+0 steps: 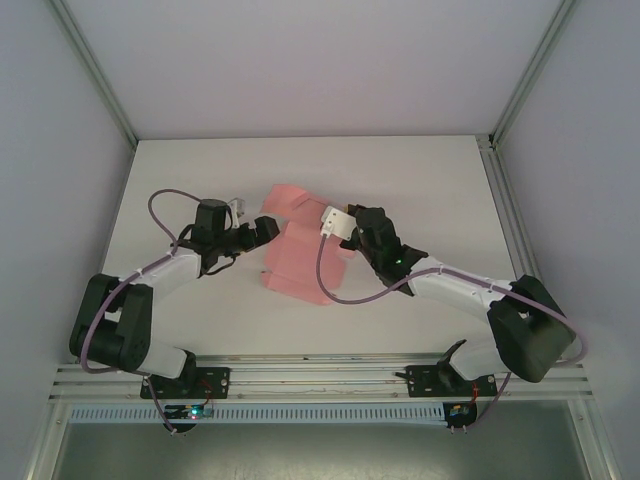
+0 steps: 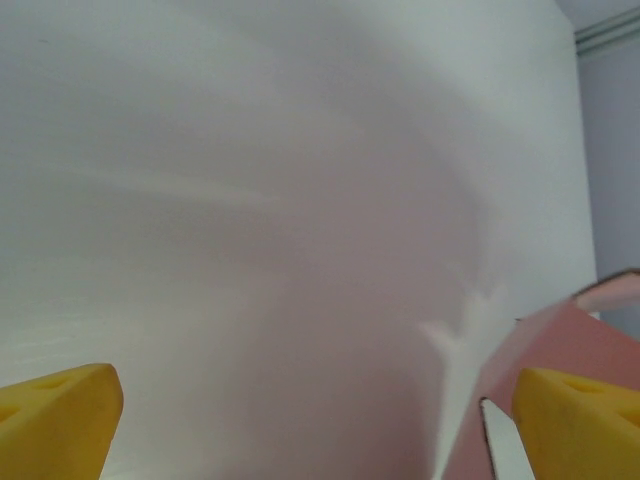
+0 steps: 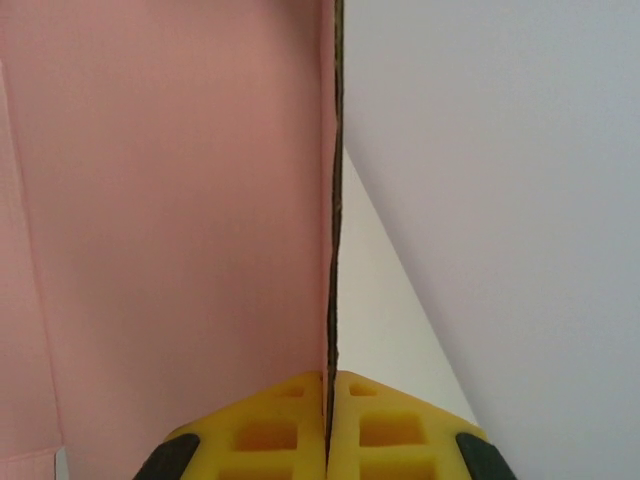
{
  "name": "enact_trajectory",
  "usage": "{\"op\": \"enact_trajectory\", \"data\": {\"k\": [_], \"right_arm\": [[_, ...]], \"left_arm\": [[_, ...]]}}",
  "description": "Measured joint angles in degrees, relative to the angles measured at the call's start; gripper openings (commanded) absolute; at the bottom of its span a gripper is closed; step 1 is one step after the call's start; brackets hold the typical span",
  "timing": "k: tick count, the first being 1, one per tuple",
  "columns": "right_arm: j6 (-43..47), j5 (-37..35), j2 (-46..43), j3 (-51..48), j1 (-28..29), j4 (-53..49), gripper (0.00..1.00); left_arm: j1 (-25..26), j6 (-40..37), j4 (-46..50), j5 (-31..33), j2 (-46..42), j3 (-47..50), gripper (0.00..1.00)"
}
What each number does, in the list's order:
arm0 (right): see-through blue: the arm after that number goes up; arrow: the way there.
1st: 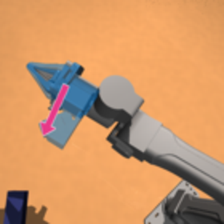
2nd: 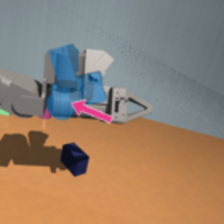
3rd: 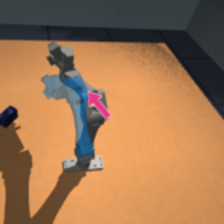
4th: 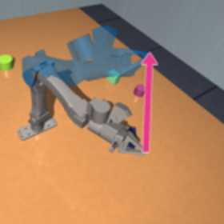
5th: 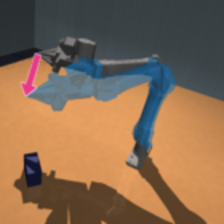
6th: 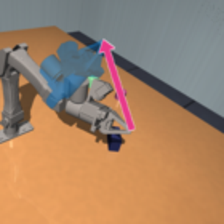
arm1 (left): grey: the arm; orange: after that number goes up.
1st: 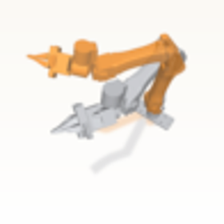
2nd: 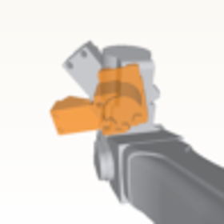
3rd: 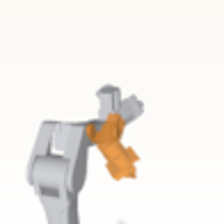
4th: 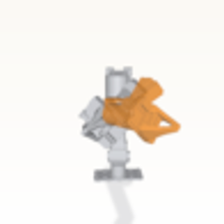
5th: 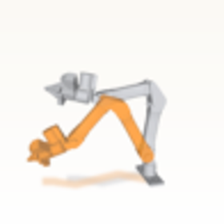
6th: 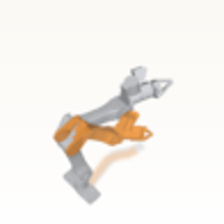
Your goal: Assemble paper box
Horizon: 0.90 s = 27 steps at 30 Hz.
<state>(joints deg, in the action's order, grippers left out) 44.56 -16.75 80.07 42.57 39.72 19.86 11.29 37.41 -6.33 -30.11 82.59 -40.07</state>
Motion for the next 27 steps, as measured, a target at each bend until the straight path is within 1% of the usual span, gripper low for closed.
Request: {"op": "enact_trajectory", "data": {"k": [3, 5, 6, 7, 9, 11, 13, 14, 15, 19, 21, 22, 24, 26, 27], "right_arm": [[-1.6, 2.0, -1.1, -0.5, 0.0, -0.4, 0.00], [-2.8, 3.3, -2.0, -0.9, 0.0, -0.7, 0.00], [-3.2, 3.8, -2.4, -1.0, -0.2, -0.9, 0.00], [-3.7, 4.3, -2.8, -1.1, -0.2, -1.2, 0.00], [-4.3, 4.9, -3.5, -1.5, -0.4, -1.8, 0.00], [-5.0, 5.7, -4.0, -2.0, -0.4, -2.6, 0.00], [-5.8, 6.3, -4.4, -2.4, -0.6, -3.1, 0.00], [-6.1, 6.7, -4.7, -2.5, -0.6, -3.4, 0.00], [-6.7, 7.2, -5.0, -2.6, -0.6, -3.8, 0.00], [-8.5, 8.9, -5.9, -3.1, -0.6, -5.2, 0.00], [-9.1, 9.7, -6.3, -3.5, -0.7, -5.6, 0.00], [-9.5, 10.0, -6.4, -3.7, -0.8, -5.8, 0.00], [-10.2, 10.5, -6.6, -3.7, -1.0, -6.5, 0.00], [-10.5, 10.9, -6.6, -3.7, -1.0, -6.8, 0.00], [-10.7, 11.2, -6.8, -3.8, -1.0, -7.1, 0.00]], "left_arm": [[0.3, -0.3, -1.7, -2.4, 0.3, 0.1, 0.97], [0.7, -0.5, -3.7, -4.2, 1.3, 0.0, 0.92], [1.0, -0.5, -4.5, -4.8, 2.0, -0.1, 0.89], [1.3, -0.7, -5.0, -5.4, 2.8, -0.3, 0.82], [1.8, -1.1, -5.2, -6.2, 4.3, -1.2, 0.72], [2.3, -1.1, -5.7, -6.8, 5.7, -2.2, 0.68], [2.4, -1.0, -6.3, -7.1, 6.6, -3.0, 0.61], [2.5, -0.9, -6.6, -7.1, 6.9, -3.1, 0.60], [2.7, -0.6, -7.1, -7.0, 7.2, -3.2, 0.55], [3.3, 0.6, -9.6, -6.8, 8.3, -3.2, 0.50], [3.5, 1.3, -11.4, -6.8, 9.2, -3.2, 0.44], [3.5, 1.7, -12.5, -6.8, 9.6, -3.2, 0.44], [3.8, 2.5, -14.3, -6.8, 10.3, -3.2, 0.40], [3.9, 3.0, -14.9, -6.7, 10.5, -3.2, 0.39], [4.0, 3.0, -14.9, -6.3, 10.5, -3.2, 0.40]]}}
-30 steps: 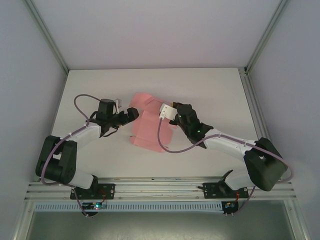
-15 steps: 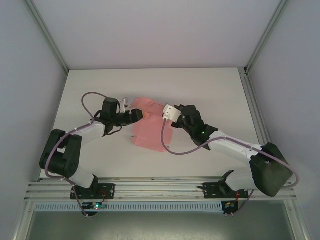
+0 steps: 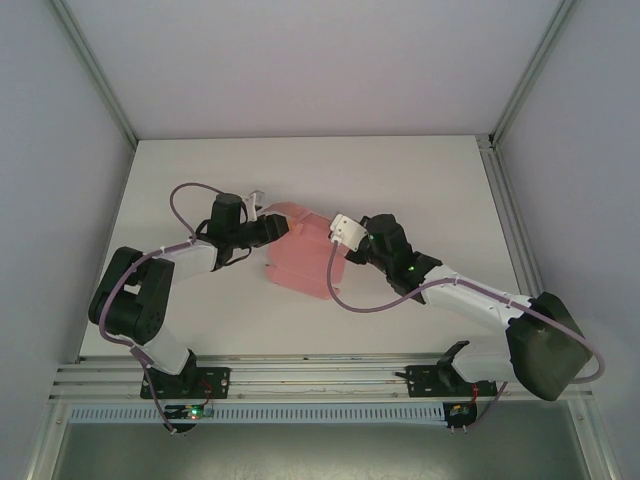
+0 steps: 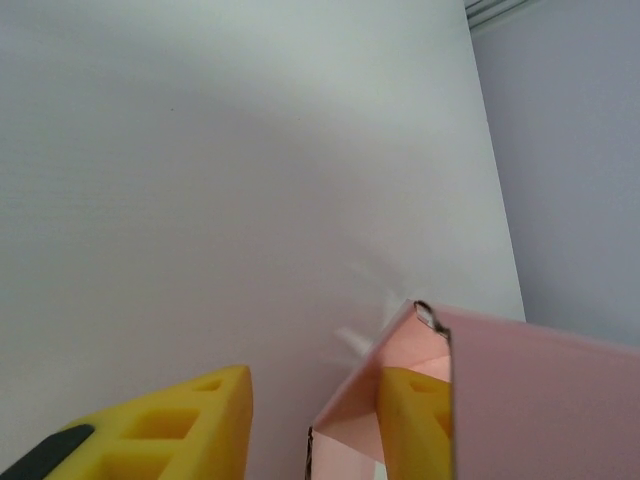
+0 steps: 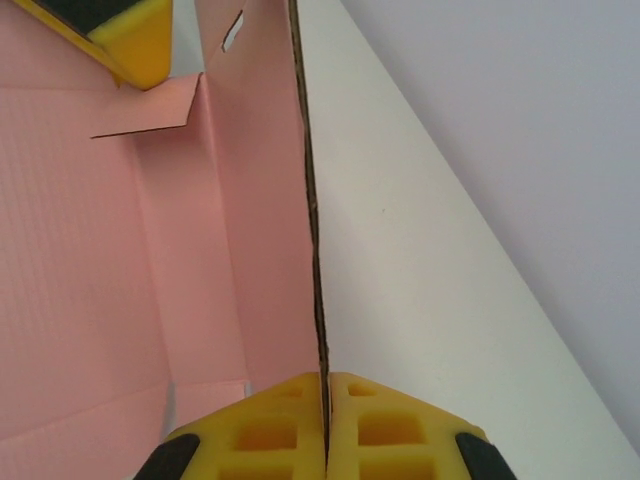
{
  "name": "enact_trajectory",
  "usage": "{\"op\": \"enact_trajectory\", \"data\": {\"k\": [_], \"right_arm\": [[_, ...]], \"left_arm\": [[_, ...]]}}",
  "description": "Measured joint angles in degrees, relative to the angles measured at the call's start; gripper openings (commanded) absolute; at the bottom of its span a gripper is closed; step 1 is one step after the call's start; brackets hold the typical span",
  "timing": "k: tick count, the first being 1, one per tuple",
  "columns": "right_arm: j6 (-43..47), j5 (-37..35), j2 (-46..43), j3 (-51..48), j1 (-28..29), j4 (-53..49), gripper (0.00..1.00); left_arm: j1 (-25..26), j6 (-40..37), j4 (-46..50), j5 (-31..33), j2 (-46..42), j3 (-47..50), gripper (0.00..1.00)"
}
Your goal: Assemble paper box
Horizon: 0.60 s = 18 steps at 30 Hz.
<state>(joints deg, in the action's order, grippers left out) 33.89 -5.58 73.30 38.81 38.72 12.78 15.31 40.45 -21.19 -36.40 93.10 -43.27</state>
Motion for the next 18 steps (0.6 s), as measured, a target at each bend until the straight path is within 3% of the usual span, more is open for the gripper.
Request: {"op": "enact_trajectory", "data": {"k": [2, 13, 18], "right_arm": [[-0.4, 0.4, -0.5, 0.0, 0.0, -0.6, 0.00], [-1.2, 2.4, 0.0, -1.7, -0.3, -0.7, 0.00], [1.6, 0.9, 1.5, -1.0, -0.3, -0.6, 0.00]], "left_arm": [[0.4, -0.1, 0.7, 1.3, 0.0, -0.3, 0.46], [3.0, -0.8, 7.8, 7.8, 0.0, -1.4, 0.50], [3.3, -0.9, 14.4, 10.1, -1.8, -1.5, 0.66]]}}
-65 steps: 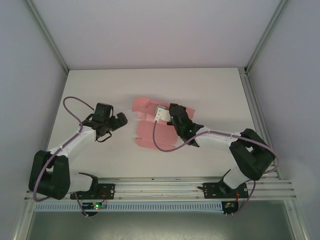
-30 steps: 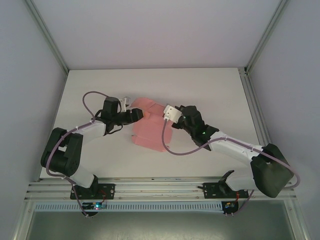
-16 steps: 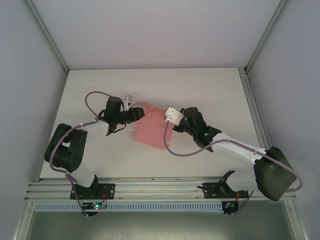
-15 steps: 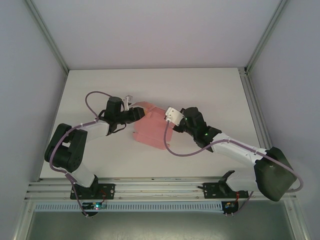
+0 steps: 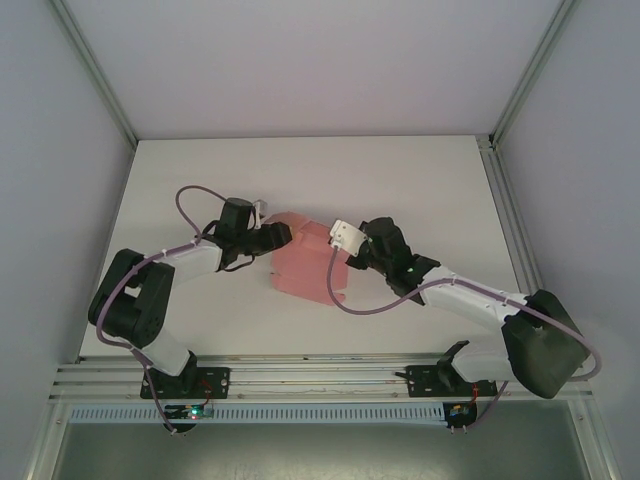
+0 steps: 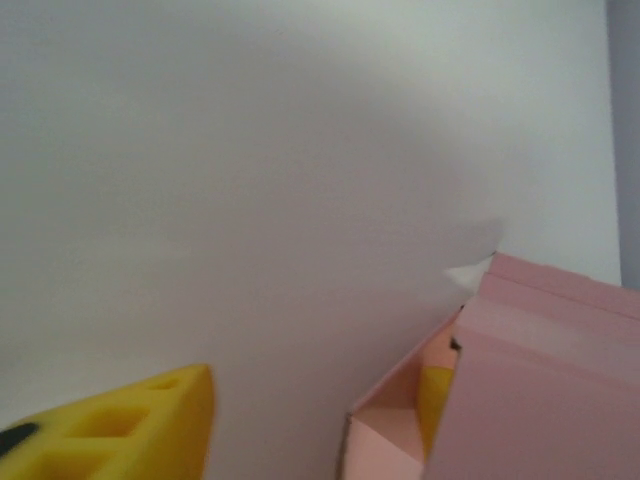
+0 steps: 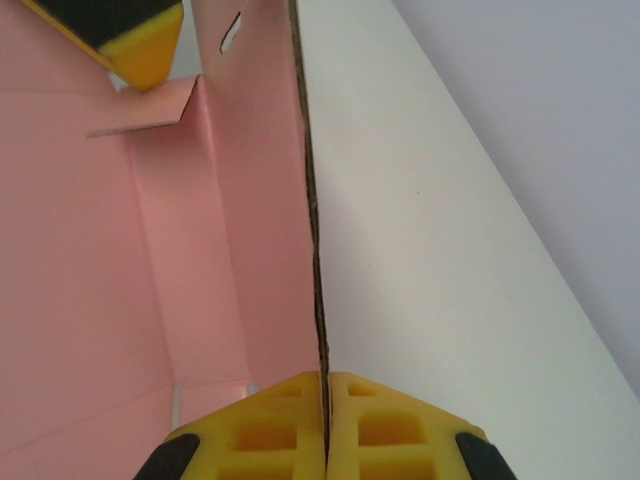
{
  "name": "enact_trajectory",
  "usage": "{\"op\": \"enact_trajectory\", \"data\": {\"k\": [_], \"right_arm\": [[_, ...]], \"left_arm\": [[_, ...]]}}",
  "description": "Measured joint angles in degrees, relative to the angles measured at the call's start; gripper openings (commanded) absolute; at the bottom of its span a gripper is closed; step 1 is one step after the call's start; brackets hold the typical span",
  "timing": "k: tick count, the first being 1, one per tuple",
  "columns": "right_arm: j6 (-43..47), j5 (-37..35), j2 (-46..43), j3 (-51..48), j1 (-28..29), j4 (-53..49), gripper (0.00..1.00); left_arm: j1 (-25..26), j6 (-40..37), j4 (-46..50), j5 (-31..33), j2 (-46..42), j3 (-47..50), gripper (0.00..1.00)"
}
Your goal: Assemble paper box
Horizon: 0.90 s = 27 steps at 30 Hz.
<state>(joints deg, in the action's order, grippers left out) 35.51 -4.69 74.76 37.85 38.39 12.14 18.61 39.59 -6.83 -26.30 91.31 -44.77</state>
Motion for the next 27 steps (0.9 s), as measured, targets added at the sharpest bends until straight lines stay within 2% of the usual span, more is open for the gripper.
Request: {"op": "enact_trajectory", "data": {"k": [6, 13, 22, 27], "right_arm": [[6.0, -4.2, 3.8, 3.9, 0.4, -0.1, 0.00], [14.9, -10.8, 12.7, 10.0, 2.7, 0.1, 0.00], [25.3, -18.9, 21.5, 12.0, 5.7, 4.3, 0.00], [29.7, -21.9, 22.9, 6.5, 7.0, 14.4, 0.00]], "left_arm": [[0.3, -1.2, 10.7, 5.3, -9.3, 1.0, 0.74], [0.5, -2.1, 21.6, 14.3, -17.1, 1.4, 0.81], [-1.1, -1.8, 27.1, 23.6, -22.8, 2.3, 0.90], [-4.2, -1.6, 27.5, 25.4, -23.0, 3.0, 0.93]]}}
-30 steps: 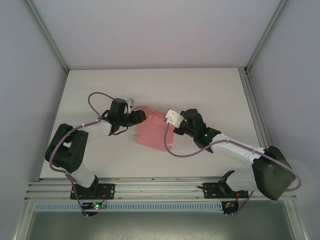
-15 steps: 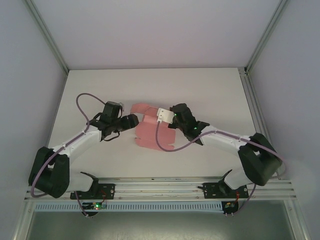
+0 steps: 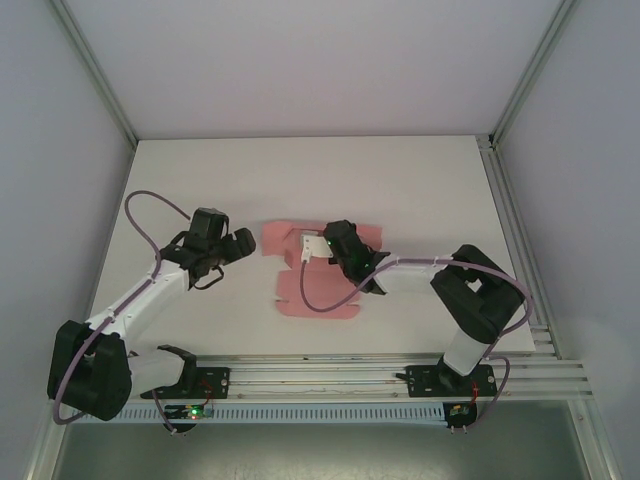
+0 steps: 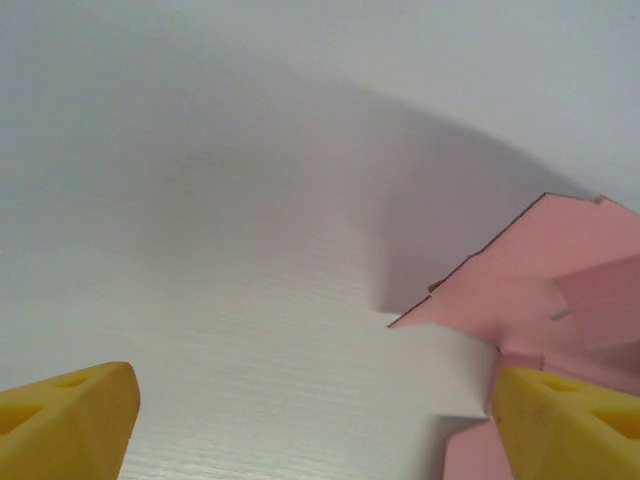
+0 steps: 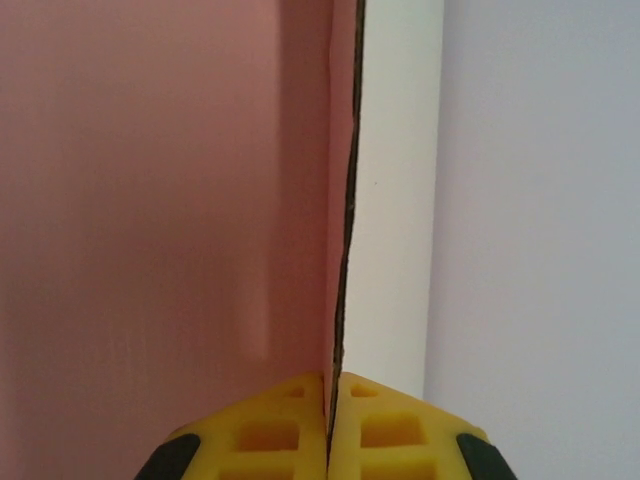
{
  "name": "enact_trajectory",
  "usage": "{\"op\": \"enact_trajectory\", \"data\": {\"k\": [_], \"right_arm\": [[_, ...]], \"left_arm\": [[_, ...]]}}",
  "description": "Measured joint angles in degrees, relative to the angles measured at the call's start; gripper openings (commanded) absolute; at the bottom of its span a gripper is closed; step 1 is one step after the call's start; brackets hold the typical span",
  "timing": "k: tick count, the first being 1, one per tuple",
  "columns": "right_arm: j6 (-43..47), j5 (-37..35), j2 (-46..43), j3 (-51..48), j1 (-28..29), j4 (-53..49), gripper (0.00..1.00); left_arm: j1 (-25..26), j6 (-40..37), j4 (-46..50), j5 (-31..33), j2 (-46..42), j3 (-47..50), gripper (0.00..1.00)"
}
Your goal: Assemble paper box
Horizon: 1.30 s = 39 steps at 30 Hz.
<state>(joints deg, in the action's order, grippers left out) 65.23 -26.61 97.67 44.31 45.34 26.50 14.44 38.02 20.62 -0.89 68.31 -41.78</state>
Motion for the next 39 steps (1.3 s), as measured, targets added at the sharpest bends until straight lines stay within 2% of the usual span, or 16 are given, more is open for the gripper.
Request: {"op": "enact_trajectory", "data": {"k": [5, 10, 16, 21, 30, 39], "right_arm": [[4.3, -2.0, 0.3, -5.4, 1.1, 11.6, 0.00], [6.7, -2.5, 0.3, -6.6, 1.4, 16.0, 0.00], [7.5, -2.3, -2.3, -8.2, 1.8, 18.4, 0.00], [9.8, -2.6, -3.1, -13.2, 4.6, 25.7, 0.00], [11.9, -6.0, 0.1, -17.7, 8.6, 37.5, 0.00], [11.7, -7.9, 0.2, -19.1, 9.3, 40.1, 0.00]], "left_arm": [[-2.6, 0.4, -0.6, 0.2, 2.0, 0.0, 0.93], [-4.5, 1.1, -2.3, -1.0, 7.8, -1.6, 0.96], [-6.3, 1.1, -6.9, -5.4, 13.8, -5.3, 0.94], [-6.3, 0.0, -11.1, -9.8, 15.9, -6.3, 0.93], [-6.3, -5.0, -15.6, -18.4, 16.4, -5.4, 0.63], [-4.9, -7.7, -19.8, -27.7, 14.2, 2.4, 0.52]]}}
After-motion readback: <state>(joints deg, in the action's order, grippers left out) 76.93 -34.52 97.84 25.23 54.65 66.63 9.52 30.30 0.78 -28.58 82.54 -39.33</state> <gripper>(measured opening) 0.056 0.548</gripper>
